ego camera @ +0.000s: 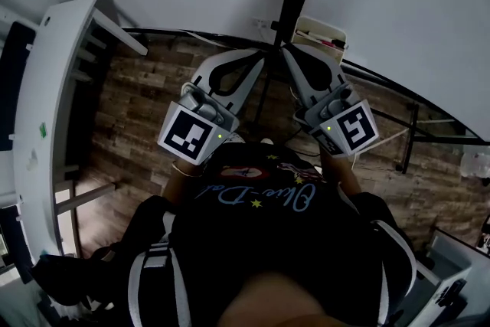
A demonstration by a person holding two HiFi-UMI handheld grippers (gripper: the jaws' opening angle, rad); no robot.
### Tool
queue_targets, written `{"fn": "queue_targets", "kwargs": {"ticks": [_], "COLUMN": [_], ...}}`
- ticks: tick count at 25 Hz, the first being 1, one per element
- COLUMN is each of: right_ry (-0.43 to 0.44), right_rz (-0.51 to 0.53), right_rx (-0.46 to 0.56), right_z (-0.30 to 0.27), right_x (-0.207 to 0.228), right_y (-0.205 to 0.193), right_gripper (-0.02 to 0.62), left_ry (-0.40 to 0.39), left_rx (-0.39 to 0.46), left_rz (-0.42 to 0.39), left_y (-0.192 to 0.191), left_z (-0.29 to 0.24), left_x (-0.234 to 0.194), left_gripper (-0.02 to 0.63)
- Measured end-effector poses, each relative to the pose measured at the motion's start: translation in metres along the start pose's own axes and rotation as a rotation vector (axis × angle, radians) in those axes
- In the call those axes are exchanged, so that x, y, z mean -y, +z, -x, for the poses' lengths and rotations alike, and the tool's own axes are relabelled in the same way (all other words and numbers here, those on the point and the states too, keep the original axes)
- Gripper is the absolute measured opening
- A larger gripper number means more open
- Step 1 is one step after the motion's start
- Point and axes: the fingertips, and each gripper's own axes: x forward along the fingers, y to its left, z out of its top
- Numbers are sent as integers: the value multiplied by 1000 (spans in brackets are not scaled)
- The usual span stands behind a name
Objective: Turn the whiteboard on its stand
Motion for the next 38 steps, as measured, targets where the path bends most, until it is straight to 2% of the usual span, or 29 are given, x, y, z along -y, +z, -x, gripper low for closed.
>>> {"fn": "queue_targets", "kwargs": {"ticks": [5, 12, 21, 29, 38], "right_ry": [-41, -147, -257, -327, -409], "right_rz": [12, 24, 53, 66, 103], "right_rx": [-18, -30, -52, -47, -55], "right_z": [-10, -31, -40, -44, -45], "right_x": [5, 24, 46, 54, 64], "right_y": [-8, -12, -17, -18, -18], "right_gripper": [18, 18, 18, 18, 18], "left_ry": [-76, -193, -314, -381, -421], "left_rx": [5, 17, 32, 41, 49], "left_rz": [17, 35, 64, 89, 108], "left_y": [-7, -10, -16, -18, -23], "left_z": [-11, -33, -60, -72, -86], "left_x": [-10, -38, -51, -61, -72], "left_gripper": [25, 25, 40, 77, 117]}}
